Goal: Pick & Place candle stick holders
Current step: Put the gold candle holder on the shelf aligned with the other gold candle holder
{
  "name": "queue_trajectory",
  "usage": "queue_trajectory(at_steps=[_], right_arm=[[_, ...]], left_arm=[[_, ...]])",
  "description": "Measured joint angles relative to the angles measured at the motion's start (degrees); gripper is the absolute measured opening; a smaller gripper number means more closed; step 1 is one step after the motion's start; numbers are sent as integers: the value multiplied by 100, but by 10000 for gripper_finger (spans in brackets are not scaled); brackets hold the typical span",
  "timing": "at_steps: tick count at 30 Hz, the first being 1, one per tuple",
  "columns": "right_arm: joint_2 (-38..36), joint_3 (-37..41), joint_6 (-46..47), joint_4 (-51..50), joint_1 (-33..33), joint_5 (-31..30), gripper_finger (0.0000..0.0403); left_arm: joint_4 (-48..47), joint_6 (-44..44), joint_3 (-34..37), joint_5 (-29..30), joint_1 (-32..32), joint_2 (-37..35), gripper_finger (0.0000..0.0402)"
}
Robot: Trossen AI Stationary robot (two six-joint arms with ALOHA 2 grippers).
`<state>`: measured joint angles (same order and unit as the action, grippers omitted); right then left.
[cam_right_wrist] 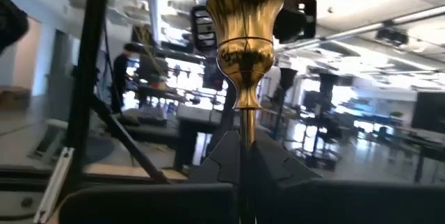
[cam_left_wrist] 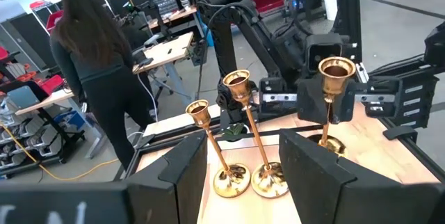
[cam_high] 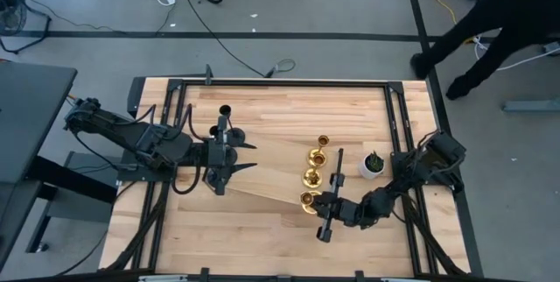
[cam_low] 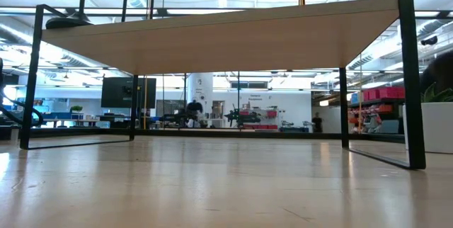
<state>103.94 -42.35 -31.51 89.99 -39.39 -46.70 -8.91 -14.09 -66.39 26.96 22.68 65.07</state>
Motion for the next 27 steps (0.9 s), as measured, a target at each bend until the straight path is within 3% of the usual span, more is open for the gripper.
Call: queue_trajectory(at_steps=[6,13,27], right_arm=[[-46,295,568,1,331,482,4],[-164,310,525,9,386,764,4],[-162,654,1002,-1,469,736,4]], left_arm=[[2,0,2,0,2,-1,181],[2,0,2,0,2,1,181],[1,0,1,0,1,-1,181]])
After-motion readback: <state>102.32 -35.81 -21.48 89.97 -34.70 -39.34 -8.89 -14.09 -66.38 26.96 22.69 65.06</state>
